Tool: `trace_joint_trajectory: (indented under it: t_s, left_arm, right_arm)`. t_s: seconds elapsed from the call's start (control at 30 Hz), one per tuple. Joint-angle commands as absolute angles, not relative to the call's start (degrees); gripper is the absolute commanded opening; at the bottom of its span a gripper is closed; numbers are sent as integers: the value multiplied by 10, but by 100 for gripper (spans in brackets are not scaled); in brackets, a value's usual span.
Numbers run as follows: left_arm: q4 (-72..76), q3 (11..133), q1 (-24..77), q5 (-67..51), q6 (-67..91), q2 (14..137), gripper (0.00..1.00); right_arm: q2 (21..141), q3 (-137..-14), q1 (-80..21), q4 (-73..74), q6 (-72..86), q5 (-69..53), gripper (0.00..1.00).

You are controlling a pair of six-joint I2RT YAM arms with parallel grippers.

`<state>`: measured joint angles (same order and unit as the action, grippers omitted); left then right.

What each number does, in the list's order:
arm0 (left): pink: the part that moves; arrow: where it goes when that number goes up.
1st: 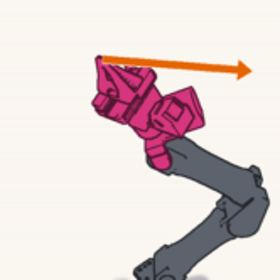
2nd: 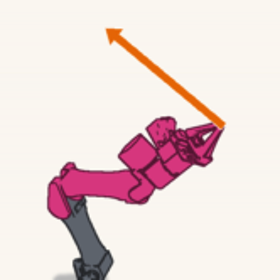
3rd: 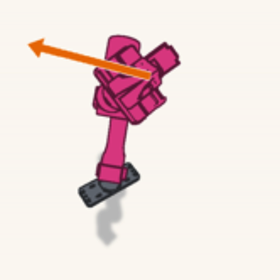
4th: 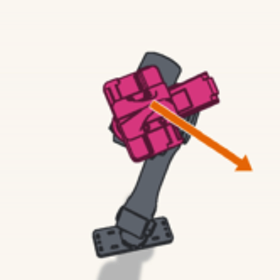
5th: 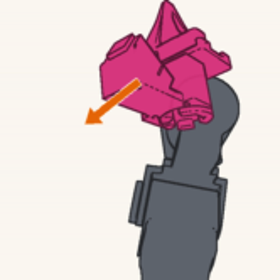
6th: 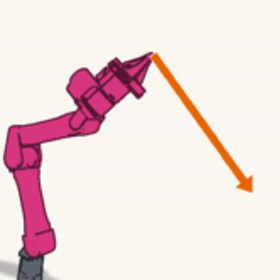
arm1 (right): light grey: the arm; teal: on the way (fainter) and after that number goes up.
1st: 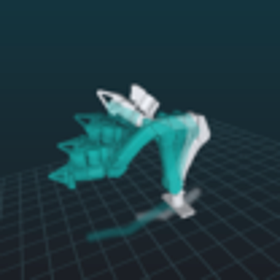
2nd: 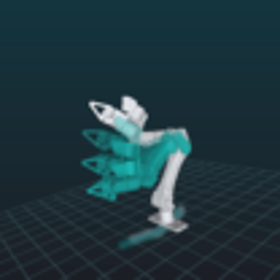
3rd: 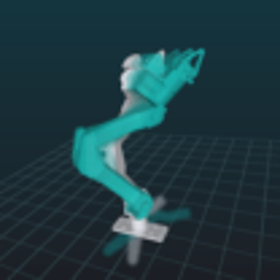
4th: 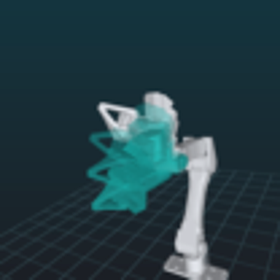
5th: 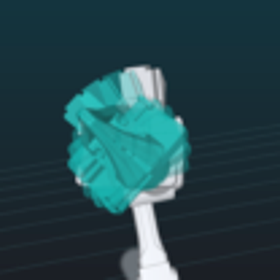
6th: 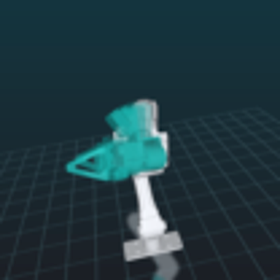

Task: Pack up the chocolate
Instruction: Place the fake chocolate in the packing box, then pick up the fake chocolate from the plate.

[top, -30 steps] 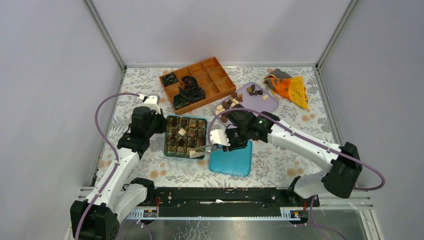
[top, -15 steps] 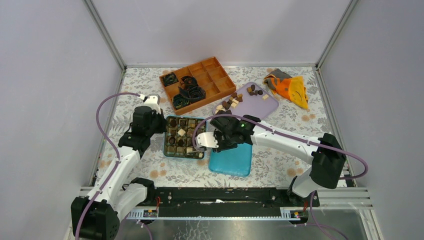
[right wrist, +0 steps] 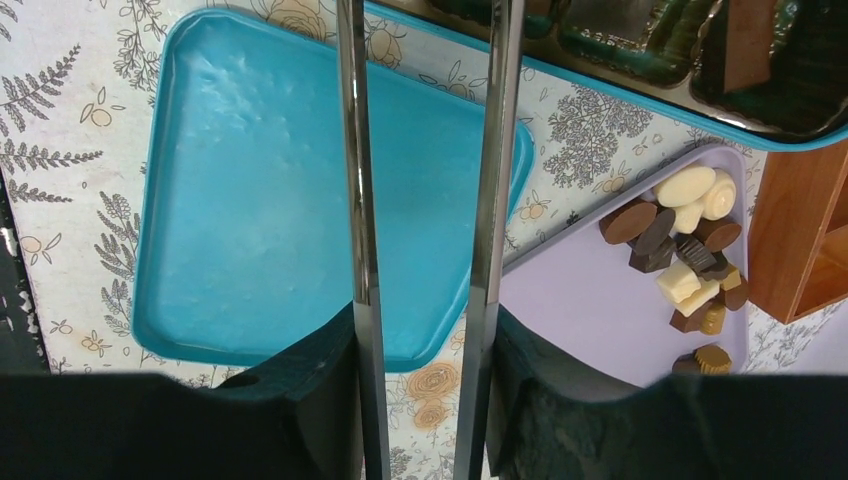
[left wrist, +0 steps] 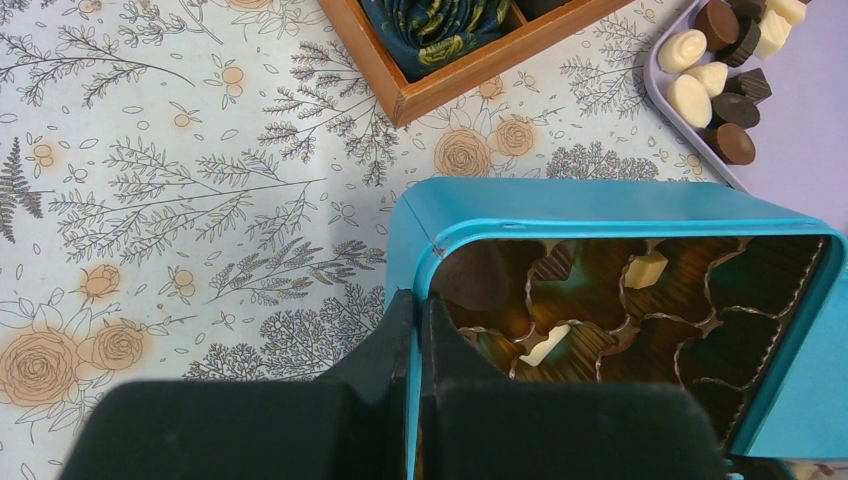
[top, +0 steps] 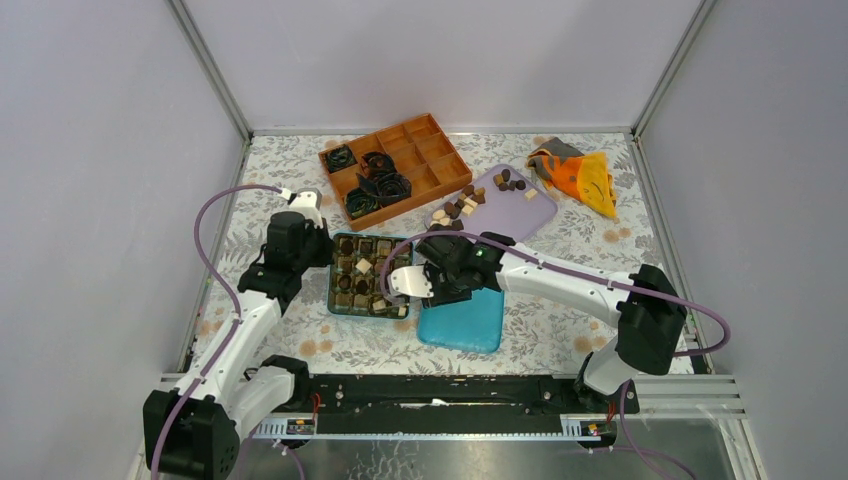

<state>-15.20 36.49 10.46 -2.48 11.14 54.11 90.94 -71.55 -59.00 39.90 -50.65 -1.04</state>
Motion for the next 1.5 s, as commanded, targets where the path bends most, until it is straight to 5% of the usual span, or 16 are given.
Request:
trace_joint_trajectory:
  t_s: [0.0,0.53,1.03,1.2,1.47]
  left_arm:
    - [-100,381,106,-31,121,536,0]
    - [-107,384,106,-27,121,541,0]
    - [-113,388,105,-31,125,548,0]
    - [-114,389,105,-33,127,548,0]
    - [-117,391,105,-35,128,551,0]
  right_arm:
    - [906,-753,-596,389,-494,-3,47]
    - [855,-783,-563,453,-490,-123,43]
    - [676,-647,-182,331,-391,-384,44]
    - [686,-597,-87,272,-342,-372,45]
    - [778,-617,-74,255,-328,-240,44]
